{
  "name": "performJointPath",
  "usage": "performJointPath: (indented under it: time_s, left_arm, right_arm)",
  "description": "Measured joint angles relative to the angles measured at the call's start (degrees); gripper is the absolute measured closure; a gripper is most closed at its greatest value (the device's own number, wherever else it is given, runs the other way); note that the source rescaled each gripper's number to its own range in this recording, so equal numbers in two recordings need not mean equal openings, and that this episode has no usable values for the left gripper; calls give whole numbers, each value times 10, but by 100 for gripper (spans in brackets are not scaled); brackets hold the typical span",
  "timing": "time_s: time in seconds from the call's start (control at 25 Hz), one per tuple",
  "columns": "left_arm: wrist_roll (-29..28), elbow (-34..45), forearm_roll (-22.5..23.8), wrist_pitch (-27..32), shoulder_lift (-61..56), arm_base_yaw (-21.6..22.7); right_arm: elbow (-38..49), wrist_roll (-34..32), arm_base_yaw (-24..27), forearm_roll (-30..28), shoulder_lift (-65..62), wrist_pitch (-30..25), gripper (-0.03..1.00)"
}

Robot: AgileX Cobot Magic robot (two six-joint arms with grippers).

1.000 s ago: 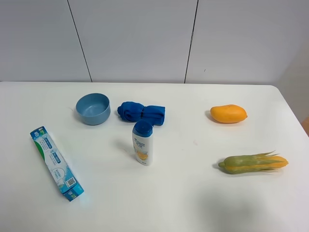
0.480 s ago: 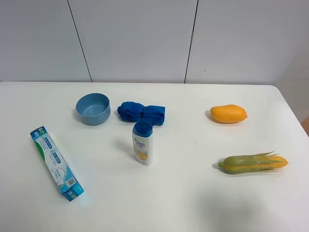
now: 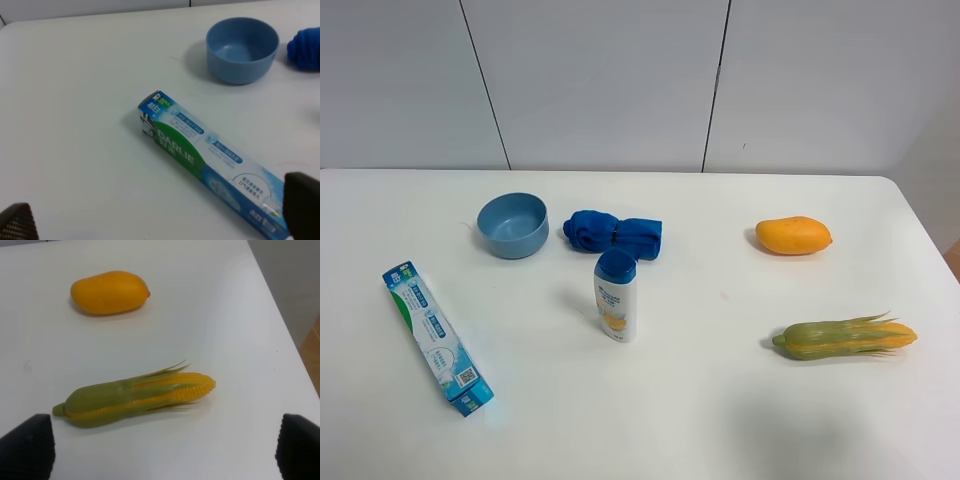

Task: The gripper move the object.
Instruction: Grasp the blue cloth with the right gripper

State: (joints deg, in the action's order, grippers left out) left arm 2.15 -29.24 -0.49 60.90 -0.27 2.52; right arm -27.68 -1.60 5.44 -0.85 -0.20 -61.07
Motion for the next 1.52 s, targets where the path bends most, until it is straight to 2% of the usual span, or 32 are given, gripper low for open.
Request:
performJointPath:
  time_s: [0.84, 1.12, 1.36, 1.52]
  left_arm:
    - [0, 0, 0, 0, 0, 0]
    - [0, 0, 0, 0, 0, 0]
    - [0, 0, 0, 0, 0, 0]
    - [0, 0, 0, 0, 0, 0]
  right_arm:
    - [0, 0, 0, 0, 0, 0, 16]
    - [0, 36, 0, 0, 0, 0, 16]
    - [0, 41, 0, 1, 0, 0, 16]
    - [-38, 44, 0, 1, 35, -17, 16]
